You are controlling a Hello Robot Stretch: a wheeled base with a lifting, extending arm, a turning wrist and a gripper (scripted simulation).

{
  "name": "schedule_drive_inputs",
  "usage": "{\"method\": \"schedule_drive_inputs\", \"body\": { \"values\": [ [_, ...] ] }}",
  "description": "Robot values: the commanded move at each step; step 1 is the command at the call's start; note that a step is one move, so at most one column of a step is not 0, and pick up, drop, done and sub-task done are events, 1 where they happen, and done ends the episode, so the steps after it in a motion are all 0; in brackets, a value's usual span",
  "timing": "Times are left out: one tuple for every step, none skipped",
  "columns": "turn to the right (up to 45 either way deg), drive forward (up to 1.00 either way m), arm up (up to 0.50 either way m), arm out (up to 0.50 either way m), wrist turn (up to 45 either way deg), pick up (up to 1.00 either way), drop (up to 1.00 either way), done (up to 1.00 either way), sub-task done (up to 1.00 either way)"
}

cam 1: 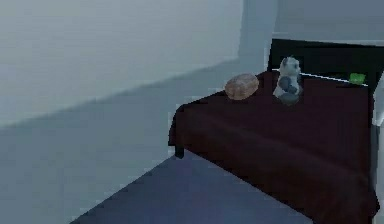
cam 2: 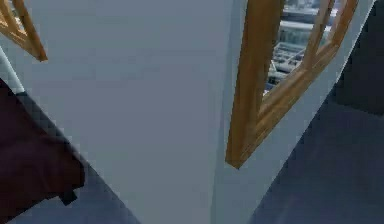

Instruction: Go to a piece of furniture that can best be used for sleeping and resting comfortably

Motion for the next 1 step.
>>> {"method": "schedule_drive_inputs", "body": {
  "values": [
    [33.0,0.00,0.00,0.00,0.0,0.00,0.00,0.00,0.00]
  ]
}}
